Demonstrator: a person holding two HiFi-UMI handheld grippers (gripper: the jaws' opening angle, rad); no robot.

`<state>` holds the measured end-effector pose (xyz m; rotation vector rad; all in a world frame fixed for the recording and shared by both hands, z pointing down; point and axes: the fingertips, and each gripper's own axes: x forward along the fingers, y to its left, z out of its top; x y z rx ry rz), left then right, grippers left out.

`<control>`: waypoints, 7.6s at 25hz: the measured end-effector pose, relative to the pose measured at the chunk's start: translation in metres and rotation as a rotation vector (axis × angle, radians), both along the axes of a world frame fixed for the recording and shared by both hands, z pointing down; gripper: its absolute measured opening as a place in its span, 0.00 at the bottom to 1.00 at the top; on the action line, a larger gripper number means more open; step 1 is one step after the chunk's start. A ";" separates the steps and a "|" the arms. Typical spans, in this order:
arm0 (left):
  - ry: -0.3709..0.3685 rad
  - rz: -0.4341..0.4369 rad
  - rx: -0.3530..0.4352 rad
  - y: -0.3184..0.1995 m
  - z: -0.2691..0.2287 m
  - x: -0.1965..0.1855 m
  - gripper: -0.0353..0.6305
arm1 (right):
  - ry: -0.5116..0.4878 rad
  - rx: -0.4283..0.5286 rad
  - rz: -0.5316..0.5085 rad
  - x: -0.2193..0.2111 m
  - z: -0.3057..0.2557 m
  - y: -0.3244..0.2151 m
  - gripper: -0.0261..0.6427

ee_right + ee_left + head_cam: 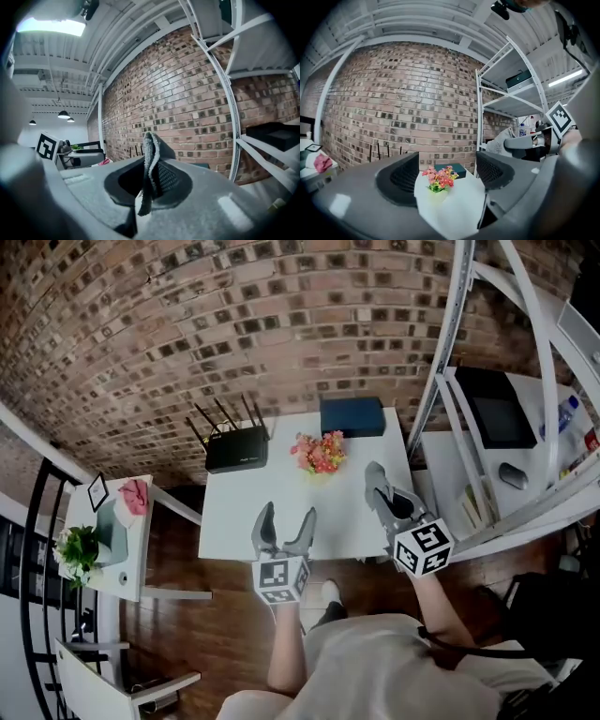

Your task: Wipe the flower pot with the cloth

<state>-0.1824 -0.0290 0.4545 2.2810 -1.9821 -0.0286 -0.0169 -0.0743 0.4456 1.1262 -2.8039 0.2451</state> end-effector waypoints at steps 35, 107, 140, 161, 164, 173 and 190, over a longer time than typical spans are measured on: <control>-0.103 0.241 -0.511 -0.153 0.282 -0.020 1.00 | 0.147 -0.203 -0.002 0.006 0.081 -0.092 0.04; 1.038 1.089 -0.258 -0.095 -0.010 0.095 0.80 | -0.464 -0.464 -0.647 -0.018 0.018 -0.104 0.04; 1.612 0.752 0.065 -0.157 -0.063 0.067 0.78 | -0.378 -0.278 -0.567 -0.048 0.027 -0.077 0.04; 1.327 0.522 0.025 -0.179 -0.033 0.057 0.78 | -0.054 -0.033 -0.648 -0.071 -0.001 -0.031 0.04; 1.309 0.494 -0.002 -0.180 -0.019 0.056 0.78 | -0.085 0.011 -0.685 -0.074 -0.026 -0.020 0.04; 1.258 0.527 -0.060 -0.170 -0.008 0.072 0.78 | -0.069 0.130 -0.484 -0.058 -0.075 -0.069 0.04; 1.604 0.652 0.051 -0.161 -0.045 0.063 0.78 | -0.187 -0.165 -0.176 -0.001 0.011 -0.143 0.04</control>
